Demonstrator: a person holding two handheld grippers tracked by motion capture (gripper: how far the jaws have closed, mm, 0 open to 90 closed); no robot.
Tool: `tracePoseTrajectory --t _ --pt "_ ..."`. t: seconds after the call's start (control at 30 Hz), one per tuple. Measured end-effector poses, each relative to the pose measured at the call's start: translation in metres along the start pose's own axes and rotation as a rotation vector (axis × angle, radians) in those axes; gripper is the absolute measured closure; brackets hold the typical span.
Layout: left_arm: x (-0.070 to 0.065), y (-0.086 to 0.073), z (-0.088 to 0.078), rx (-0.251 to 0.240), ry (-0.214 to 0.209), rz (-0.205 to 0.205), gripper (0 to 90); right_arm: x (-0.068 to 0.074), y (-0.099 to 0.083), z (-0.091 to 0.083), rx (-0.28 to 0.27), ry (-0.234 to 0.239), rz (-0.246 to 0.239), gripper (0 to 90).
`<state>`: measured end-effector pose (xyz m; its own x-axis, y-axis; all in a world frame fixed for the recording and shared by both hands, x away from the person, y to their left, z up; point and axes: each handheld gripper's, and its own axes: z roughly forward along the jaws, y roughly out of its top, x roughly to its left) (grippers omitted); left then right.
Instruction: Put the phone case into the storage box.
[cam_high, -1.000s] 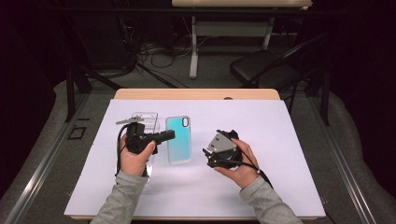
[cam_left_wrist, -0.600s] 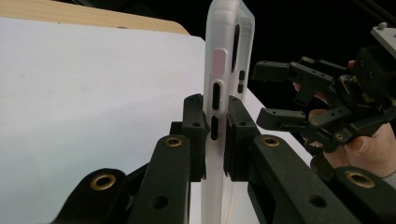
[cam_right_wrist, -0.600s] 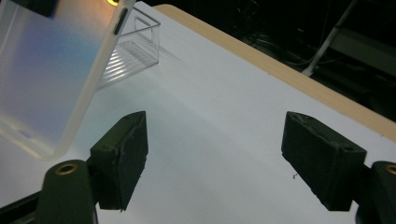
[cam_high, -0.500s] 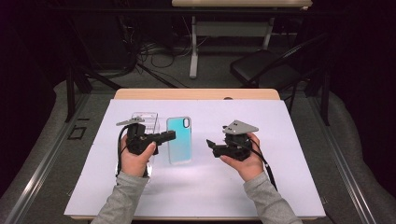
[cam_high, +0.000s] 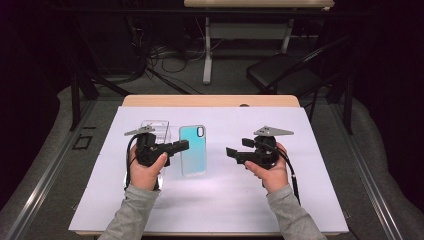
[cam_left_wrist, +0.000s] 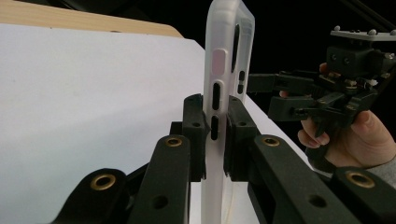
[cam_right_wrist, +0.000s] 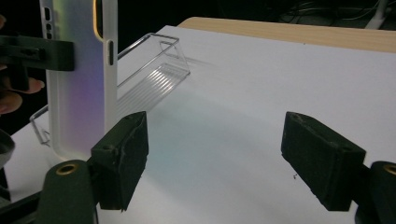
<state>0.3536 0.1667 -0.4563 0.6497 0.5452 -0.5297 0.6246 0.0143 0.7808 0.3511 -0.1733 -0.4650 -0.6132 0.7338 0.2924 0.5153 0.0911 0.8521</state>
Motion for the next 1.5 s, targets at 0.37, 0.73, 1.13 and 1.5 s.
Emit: tracePoseTrajectory --t 0.37,0.73,1.13,1.5 --pt "-0.004 -0.002 0.003 0.005 -0.028 0.007 82.0 0.008 0.001 -0.007 -0.017 0.098 0.021 24.4" --pt "-0.01 -0.006 0.01 0.024 -0.055 0.019 82.0 0.014 0.0 -0.008 -0.035 0.152 0.0 28.5" --pt "-0.015 -0.008 0.013 0.033 -0.085 0.03 82.0 0.02 -0.001 -0.007 -0.044 0.22 -0.009 42.2" --pt "-0.023 -0.012 0.018 0.046 -0.105 0.04 82.0 0.028 -0.004 -0.007 -0.042 0.256 0.006 50.4"
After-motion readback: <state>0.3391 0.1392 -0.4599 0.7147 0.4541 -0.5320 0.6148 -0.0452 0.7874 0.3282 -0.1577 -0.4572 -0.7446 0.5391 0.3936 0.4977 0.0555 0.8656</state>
